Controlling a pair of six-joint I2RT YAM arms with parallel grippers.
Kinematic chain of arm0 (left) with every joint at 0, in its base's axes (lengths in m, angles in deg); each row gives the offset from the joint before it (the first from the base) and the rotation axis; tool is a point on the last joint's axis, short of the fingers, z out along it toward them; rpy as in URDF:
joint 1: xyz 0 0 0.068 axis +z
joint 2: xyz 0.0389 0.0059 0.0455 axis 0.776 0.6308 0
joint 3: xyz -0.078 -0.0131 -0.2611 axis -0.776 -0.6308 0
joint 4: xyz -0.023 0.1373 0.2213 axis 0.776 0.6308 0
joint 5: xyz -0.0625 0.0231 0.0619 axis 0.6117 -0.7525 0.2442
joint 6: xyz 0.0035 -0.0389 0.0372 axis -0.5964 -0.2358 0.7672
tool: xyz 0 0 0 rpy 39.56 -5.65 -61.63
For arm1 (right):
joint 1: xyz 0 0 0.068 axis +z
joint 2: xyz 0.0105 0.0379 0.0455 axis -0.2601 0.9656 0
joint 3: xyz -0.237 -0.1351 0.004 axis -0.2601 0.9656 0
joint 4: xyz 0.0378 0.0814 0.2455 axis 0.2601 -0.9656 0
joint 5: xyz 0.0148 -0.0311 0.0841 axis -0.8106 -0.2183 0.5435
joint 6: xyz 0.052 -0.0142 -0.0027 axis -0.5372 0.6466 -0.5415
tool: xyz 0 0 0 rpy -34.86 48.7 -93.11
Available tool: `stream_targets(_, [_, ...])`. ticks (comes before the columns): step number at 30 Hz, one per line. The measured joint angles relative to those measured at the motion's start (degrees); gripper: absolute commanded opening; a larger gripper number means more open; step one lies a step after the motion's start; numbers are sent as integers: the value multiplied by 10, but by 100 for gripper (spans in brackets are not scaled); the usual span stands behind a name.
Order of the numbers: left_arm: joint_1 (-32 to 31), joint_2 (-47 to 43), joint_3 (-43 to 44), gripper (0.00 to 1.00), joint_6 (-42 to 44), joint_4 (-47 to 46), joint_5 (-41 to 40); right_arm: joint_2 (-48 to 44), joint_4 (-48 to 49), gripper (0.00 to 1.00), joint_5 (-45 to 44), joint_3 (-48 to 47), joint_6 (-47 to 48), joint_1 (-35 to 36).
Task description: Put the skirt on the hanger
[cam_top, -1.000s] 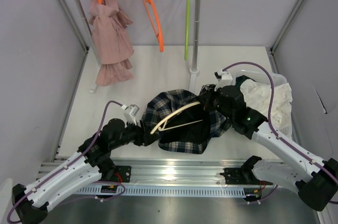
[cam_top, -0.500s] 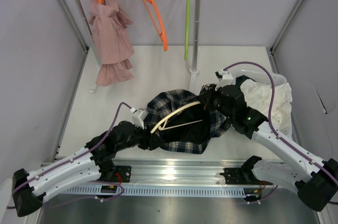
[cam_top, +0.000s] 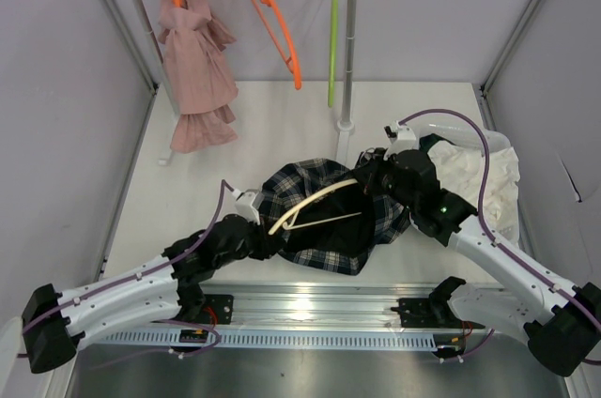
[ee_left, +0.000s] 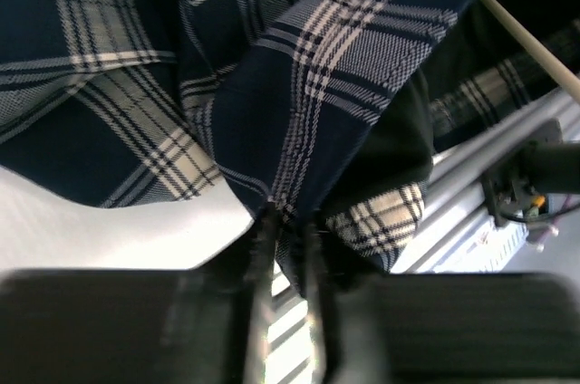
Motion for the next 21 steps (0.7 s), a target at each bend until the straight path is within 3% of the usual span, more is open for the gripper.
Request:
stream_targets(1, [0,4,4,0,0,3,-6,0,0,0,1,0,0,-1])
stream_targets(7, [6,10,81,0,20,77,-40,3,7,0,-1,-1,8,-7])
stream_targets(12, [62,5,162,0,50,138,-34,17,16,0,-18,-7,26,-5])
stream_targets(21, [104,9,259,0,104,229,-8,55,25,0,-131,-62,72,62])
